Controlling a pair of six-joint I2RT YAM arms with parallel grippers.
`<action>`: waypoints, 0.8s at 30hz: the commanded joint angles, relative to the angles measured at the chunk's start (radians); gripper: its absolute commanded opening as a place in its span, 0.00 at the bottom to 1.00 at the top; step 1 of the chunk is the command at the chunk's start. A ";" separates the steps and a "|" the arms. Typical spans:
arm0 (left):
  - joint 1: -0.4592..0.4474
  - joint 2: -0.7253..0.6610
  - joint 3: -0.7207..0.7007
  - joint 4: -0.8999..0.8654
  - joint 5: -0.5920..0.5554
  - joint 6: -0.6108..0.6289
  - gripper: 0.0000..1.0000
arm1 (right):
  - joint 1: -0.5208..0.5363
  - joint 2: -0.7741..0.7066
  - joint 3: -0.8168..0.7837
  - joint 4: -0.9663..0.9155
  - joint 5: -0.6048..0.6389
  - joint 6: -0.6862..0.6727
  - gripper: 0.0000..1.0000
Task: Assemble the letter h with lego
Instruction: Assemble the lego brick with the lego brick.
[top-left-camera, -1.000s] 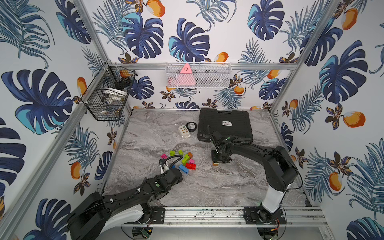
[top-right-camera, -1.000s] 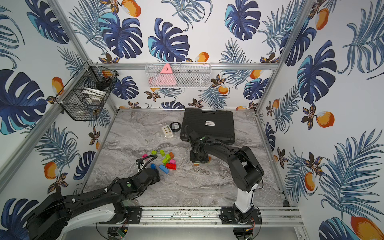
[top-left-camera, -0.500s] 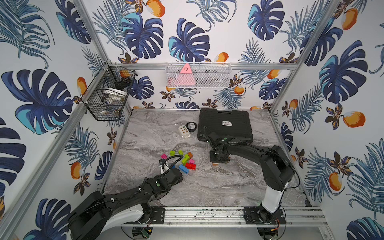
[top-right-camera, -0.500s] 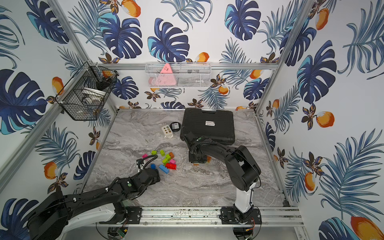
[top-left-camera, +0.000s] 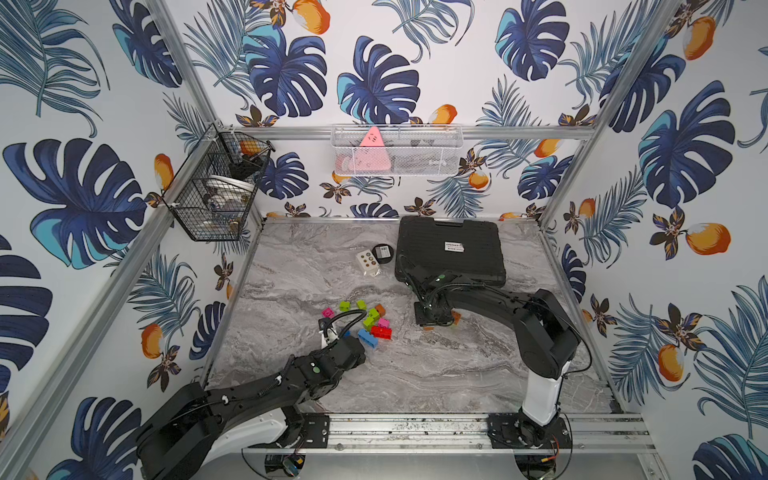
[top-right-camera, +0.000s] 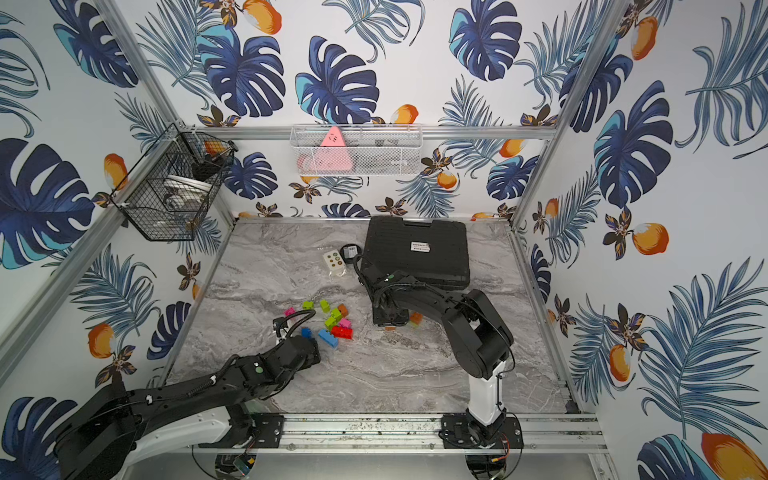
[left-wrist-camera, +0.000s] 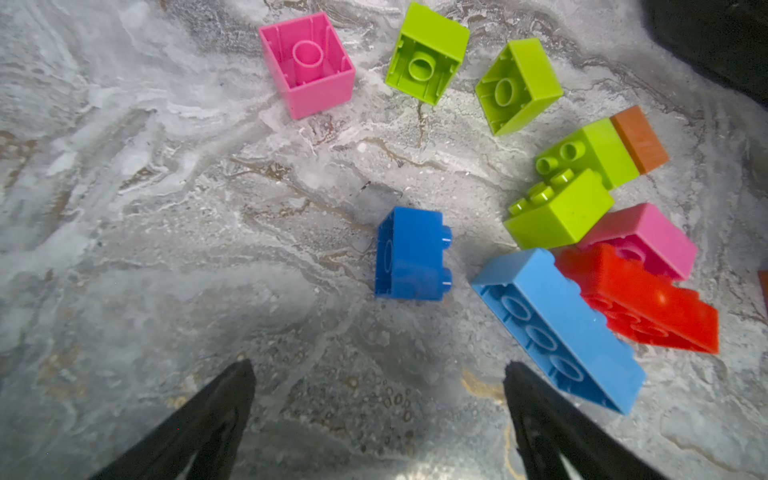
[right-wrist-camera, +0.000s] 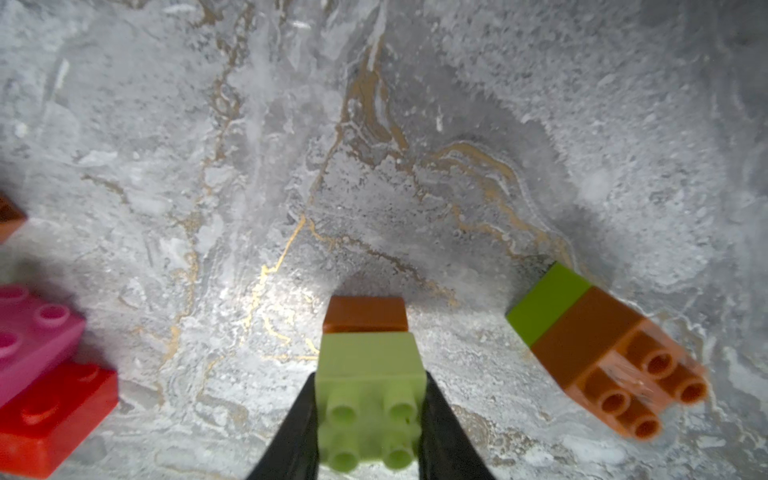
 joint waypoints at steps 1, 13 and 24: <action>0.002 0.000 0.001 0.019 -0.007 -0.010 0.99 | 0.007 0.015 0.002 -0.053 -0.009 0.003 0.37; 0.002 0.004 -0.001 0.031 0.003 -0.007 0.99 | 0.010 0.075 -0.002 -0.046 -0.016 -0.007 0.35; 0.002 0.002 -0.005 0.031 0.003 -0.010 0.99 | 0.010 0.178 -0.033 -0.017 -0.025 -0.012 0.29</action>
